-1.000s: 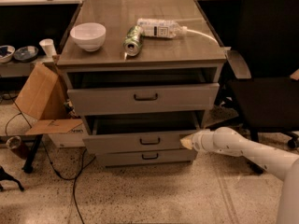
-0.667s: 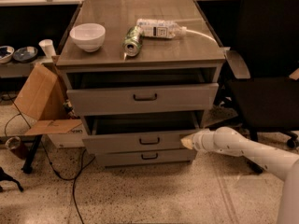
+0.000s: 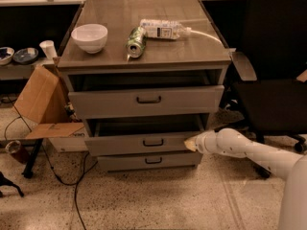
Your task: Close middle drawer
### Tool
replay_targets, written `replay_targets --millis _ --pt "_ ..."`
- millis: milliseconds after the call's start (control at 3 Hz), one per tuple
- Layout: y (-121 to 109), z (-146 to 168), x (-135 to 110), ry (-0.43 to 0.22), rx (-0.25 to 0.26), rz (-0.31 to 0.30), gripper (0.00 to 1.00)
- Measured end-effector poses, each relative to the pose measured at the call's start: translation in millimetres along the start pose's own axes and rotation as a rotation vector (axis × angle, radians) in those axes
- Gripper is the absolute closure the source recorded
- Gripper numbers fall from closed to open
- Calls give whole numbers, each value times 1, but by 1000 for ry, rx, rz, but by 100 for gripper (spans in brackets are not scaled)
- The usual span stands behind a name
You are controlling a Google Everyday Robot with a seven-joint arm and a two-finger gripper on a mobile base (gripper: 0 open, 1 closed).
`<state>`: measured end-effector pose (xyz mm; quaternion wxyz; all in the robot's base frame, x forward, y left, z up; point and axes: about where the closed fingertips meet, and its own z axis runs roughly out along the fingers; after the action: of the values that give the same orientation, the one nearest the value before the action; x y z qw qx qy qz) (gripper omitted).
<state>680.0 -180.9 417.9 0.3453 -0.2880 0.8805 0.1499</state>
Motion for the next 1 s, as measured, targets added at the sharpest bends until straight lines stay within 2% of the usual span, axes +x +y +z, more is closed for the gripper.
replay_targets --millis 667,1000 --pt "-3 15 -19 -2 14 -24 100" --pt "-3 15 -19 -2 14 -24 100"
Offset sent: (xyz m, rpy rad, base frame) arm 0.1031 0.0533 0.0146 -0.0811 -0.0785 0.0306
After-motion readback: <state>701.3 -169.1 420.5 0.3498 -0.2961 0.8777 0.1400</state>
